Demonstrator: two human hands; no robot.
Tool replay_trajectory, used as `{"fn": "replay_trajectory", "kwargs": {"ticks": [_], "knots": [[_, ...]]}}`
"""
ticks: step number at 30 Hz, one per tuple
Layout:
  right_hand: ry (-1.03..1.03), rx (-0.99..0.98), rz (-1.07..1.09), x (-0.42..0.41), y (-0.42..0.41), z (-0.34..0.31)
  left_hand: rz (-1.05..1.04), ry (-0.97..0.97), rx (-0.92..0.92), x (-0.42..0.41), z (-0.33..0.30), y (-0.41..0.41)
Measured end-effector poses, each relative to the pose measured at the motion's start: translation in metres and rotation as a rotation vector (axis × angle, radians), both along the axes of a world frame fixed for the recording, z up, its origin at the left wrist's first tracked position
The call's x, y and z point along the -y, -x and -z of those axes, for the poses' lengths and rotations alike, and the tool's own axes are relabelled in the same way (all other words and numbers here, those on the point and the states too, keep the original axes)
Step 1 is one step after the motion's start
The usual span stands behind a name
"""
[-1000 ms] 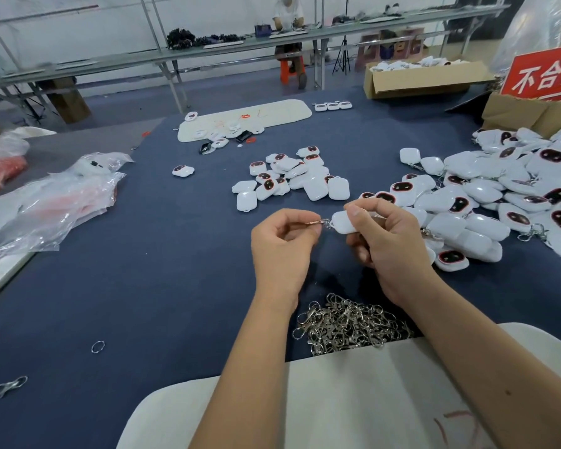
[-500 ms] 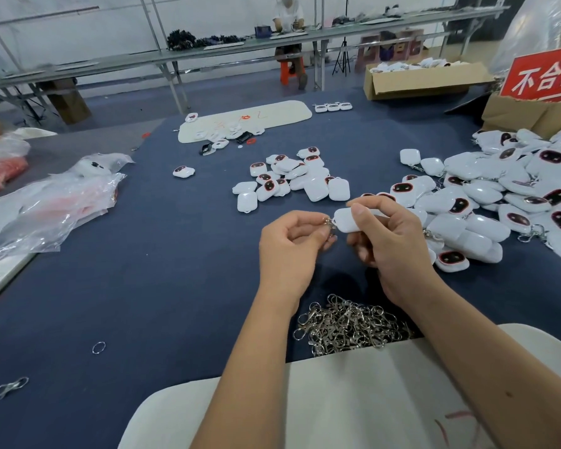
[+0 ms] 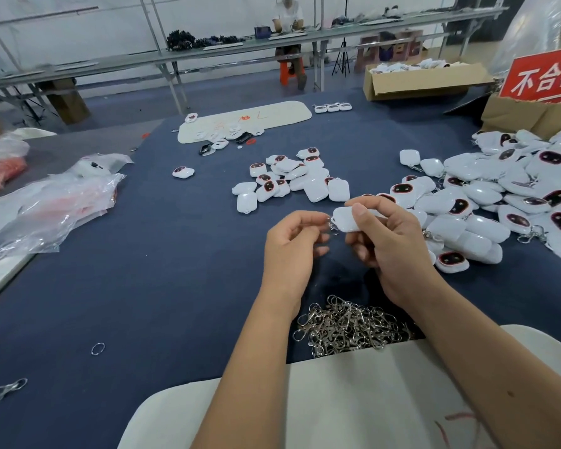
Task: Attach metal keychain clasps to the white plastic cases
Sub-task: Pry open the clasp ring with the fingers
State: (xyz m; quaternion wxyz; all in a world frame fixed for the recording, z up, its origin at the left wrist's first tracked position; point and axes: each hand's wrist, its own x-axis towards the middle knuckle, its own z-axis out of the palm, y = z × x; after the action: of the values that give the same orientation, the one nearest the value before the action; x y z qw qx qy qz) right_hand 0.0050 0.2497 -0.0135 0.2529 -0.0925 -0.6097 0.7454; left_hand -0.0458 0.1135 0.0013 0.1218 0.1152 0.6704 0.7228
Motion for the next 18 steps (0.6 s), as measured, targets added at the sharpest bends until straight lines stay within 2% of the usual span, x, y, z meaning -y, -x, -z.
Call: {"fn": "replay_trajectory", "kwargs": {"ticks": [2, 7, 11, 14, 16, 18], "knots": [[0.021, -0.003, 0.004, -0.0004, 0.0000, -0.0002, 0.042, -0.078, 0.005, -0.0001, -0.0006, -0.0011], [-0.021, 0.015, 0.015, 0.0005, 0.0000, 0.0008, -0.068, -0.052, -0.116, 0.0005, 0.0013, -0.0005], [-0.034, 0.030, 0.034, 0.0041, -0.0011, -0.0003, -0.188, 0.215, -0.445, 0.0011, 0.0030, -0.0025], [-0.053, 0.026, 0.038, 0.0049, -0.0035, -0.0006, -0.198, 0.371, -0.666, -0.0003, 0.0047, -0.0056], [-0.081, 0.021, 0.045, 0.0050, -0.0042, -0.0003, -0.193, 0.453, -0.706, -0.0019, 0.0065, -0.0049], [-0.125, 0.002, 0.110, 0.0054, -0.0042, 0.0006, -0.182, 0.442, -0.694, -0.0043, 0.0086, -0.0057]]}}
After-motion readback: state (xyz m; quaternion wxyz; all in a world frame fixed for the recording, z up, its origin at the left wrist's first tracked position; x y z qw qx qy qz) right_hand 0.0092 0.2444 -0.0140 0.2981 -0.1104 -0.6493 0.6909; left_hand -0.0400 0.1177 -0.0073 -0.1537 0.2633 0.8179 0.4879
